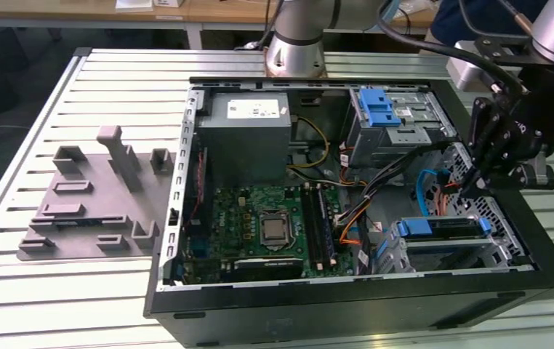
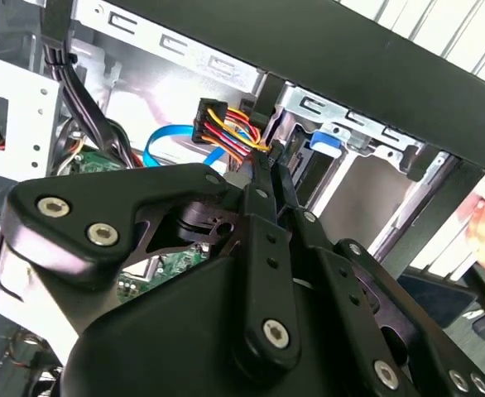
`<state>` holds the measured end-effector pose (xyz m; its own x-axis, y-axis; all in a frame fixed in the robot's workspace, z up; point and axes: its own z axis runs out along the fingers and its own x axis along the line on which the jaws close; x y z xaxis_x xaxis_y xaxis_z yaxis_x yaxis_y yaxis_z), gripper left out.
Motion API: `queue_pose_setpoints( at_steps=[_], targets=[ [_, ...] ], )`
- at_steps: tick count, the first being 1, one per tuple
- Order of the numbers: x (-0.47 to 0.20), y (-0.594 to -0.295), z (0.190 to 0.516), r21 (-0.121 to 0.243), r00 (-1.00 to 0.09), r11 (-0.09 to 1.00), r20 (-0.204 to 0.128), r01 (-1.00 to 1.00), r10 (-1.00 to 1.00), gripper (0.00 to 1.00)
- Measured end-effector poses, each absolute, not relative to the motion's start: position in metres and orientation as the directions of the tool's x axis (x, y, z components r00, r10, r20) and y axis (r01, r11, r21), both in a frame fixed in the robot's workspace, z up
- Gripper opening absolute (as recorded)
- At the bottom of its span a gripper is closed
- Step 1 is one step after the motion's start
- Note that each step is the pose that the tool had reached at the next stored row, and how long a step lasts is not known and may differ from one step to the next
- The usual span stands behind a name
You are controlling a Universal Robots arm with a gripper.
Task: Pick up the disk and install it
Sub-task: 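Insert the first disk wire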
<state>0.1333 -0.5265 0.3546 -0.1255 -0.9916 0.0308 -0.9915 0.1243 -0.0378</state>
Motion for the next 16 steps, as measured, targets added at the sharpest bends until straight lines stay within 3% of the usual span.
queue_pose_setpoints(
  at_steps=[16],
  targets=[
    [0.124,-0.54,0.35,-0.064,-0.096,0.095,0.004,-0.993,-0.995,0.16]
  ],
)
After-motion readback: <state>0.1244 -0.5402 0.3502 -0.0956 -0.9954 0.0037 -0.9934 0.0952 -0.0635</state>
